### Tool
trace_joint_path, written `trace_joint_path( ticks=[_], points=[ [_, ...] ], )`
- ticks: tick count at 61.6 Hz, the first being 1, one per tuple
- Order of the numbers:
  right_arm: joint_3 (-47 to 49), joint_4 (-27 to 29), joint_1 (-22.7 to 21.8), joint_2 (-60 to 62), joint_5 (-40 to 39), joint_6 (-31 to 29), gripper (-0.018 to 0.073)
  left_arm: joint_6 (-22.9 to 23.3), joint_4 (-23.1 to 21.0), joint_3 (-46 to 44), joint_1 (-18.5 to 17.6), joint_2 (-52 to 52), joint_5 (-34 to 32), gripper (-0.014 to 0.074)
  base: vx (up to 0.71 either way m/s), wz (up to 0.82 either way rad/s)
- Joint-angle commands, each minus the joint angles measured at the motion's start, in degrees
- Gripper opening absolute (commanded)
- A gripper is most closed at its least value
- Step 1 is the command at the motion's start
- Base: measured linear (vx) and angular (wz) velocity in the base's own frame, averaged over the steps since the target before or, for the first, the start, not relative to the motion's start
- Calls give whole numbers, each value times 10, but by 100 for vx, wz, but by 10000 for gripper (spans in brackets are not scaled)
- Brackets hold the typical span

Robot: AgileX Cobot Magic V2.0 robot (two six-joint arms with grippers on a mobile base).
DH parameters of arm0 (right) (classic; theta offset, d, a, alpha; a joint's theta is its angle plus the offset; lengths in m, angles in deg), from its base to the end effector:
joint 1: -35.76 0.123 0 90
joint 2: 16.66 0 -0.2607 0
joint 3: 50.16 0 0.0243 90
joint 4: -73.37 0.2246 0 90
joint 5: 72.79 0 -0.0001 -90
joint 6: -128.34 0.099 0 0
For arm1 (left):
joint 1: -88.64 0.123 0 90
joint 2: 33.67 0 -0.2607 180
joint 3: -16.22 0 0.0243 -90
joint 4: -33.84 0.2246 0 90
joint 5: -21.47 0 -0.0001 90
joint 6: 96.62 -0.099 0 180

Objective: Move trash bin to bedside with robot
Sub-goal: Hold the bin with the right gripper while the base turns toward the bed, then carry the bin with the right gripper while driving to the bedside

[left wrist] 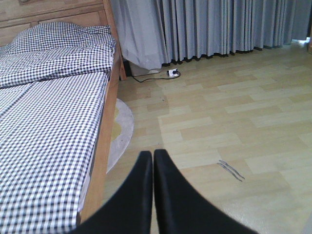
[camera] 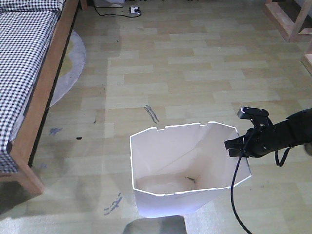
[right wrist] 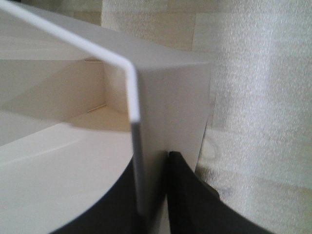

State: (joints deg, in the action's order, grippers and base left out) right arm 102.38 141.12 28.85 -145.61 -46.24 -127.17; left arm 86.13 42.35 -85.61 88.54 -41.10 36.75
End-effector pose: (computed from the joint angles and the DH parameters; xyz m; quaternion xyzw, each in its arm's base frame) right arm 0.2989 0.0051 0.0418 -0.0506 0.9702 0.1918 0.1395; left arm 0.0607 0.0038 0.1797 0.0249 0.7696 0.0448 0.6364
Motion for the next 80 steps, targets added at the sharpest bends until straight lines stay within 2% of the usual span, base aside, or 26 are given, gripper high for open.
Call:
trace_joint_path(
  ticks=[1, 80],
  points=[
    [12, 44, -3, 39, 75, 8, -4, 5, 0, 17, -4, 6, -42, -6, 35, -1],
    [12, 44, -3, 39, 74, 8, -4, 5, 0, 17, -4, 6, -42, -6, 37, 0]
  ],
)
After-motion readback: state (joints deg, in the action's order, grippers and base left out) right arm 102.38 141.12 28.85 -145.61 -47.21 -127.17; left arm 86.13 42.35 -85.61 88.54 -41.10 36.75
